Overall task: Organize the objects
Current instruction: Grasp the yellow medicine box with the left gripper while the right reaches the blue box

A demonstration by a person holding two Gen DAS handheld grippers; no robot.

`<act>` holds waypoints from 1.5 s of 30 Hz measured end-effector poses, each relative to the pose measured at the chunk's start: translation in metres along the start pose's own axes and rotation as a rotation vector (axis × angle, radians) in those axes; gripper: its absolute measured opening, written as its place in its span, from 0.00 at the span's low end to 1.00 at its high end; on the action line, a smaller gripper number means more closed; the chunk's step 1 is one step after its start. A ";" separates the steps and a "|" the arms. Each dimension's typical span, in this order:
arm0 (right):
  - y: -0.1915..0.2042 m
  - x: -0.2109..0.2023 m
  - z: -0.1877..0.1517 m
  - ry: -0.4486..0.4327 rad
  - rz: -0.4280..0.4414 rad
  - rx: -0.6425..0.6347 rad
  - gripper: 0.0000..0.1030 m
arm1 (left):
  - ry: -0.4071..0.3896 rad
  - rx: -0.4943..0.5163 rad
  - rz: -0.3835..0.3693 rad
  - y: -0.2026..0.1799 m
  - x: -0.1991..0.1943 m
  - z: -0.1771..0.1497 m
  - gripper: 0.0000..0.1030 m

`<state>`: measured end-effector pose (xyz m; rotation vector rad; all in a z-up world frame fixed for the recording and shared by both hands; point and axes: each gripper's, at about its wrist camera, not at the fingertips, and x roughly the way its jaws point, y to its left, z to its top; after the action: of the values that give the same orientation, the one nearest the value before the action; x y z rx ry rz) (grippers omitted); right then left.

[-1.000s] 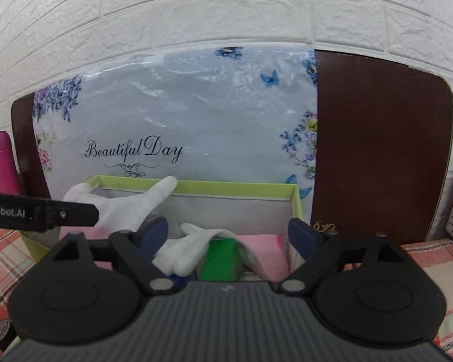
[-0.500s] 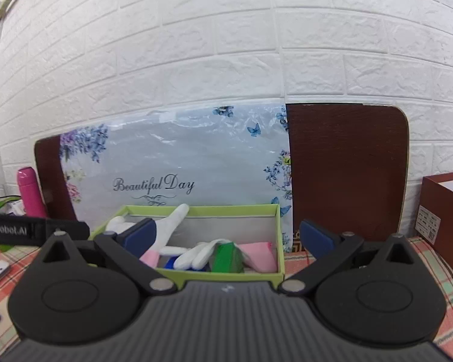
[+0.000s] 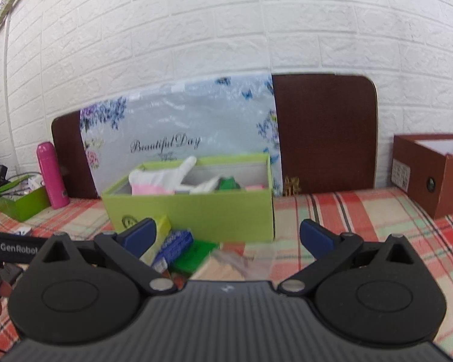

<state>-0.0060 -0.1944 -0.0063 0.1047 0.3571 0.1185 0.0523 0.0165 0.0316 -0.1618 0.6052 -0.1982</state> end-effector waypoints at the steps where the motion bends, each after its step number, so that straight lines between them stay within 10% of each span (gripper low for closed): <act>1: 0.000 -0.001 -0.006 0.014 -0.007 -0.004 1.00 | -0.005 -0.002 -0.006 -0.001 0.001 0.000 0.82; 17: -0.006 -0.006 -0.031 0.091 -0.013 0.011 1.00 | 0.138 -0.050 -0.027 -0.003 0.092 0.037 0.72; 25: 0.009 0.007 -0.032 0.127 0.040 -0.030 1.00 | 0.051 -0.042 -0.079 0.009 0.034 0.039 0.69; 27: 0.018 0.013 -0.031 0.133 0.058 -0.052 1.00 | 0.024 -0.028 -0.067 0.016 0.014 0.035 0.36; 28: 0.023 0.016 -0.031 0.134 0.067 -0.064 1.00 | 0.024 -0.033 -0.064 0.022 0.006 0.032 0.34; 36: 0.069 0.049 -0.029 0.169 0.067 -0.168 1.00 | 0.076 -0.058 -0.034 0.061 -0.029 -0.018 0.36; 39: 0.073 0.052 -0.028 0.163 0.059 -0.170 1.00 | 0.091 -0.104 -0.029 0.066 -0.026 -0.030 0.62; 45: 0.052 0.048 -0.017 0.144 -0.022 -0.130 1.00 | 0.030 0.009 -0.110 0.027 -0.019 -0.038 0.76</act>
<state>0.0278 -0.1349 -0.0327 -0.0363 0.4931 0.1279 0.0190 0.0436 0.0054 -0.1837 0.6254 -0.3098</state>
